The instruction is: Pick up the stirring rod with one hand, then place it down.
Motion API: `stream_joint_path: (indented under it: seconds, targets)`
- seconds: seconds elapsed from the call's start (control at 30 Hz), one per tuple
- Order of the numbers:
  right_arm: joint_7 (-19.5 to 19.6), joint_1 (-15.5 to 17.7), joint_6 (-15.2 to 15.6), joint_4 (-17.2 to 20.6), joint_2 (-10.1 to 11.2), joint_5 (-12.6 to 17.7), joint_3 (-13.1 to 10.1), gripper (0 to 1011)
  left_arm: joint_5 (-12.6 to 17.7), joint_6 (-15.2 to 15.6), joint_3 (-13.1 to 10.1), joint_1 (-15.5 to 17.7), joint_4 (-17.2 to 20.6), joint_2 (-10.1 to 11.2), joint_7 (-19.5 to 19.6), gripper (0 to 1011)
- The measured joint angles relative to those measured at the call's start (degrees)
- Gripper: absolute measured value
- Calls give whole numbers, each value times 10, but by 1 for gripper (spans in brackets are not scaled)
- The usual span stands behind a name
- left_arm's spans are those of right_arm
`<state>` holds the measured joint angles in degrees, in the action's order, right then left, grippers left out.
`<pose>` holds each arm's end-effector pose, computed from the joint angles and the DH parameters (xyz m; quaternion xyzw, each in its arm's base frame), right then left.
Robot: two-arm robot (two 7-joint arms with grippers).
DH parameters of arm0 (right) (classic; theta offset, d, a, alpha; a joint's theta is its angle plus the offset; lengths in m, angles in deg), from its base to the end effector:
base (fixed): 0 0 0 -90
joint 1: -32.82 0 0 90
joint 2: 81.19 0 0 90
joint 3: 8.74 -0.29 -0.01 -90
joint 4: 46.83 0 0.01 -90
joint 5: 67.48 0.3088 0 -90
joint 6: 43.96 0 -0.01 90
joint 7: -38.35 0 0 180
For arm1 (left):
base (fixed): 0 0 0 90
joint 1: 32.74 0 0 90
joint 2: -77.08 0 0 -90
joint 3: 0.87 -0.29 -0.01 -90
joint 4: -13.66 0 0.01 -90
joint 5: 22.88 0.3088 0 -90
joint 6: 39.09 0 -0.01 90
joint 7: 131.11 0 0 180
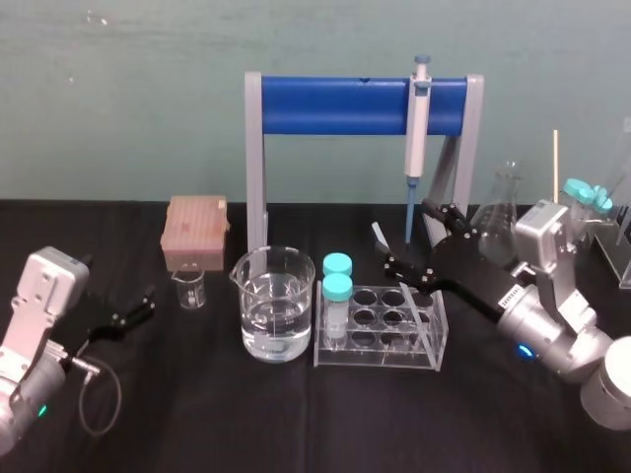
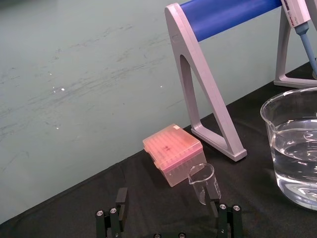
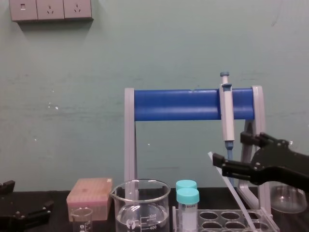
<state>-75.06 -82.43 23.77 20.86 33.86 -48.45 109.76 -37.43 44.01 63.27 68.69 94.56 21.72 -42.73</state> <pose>0.4273 -0.0469 -0.2828 -0.0082 -0.1724 -0.4082 0.8964 0.3581 0.0827 -0.3023 0.1415 -0.1324 0.5800 0.7913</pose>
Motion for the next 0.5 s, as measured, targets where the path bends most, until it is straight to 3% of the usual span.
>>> stream_joint_path:
  seconds: [0.5]
  targets:
    - [-91,-29,95,-72,-46,77,-14,1003,0,0,0,0,0,0,0,1000]
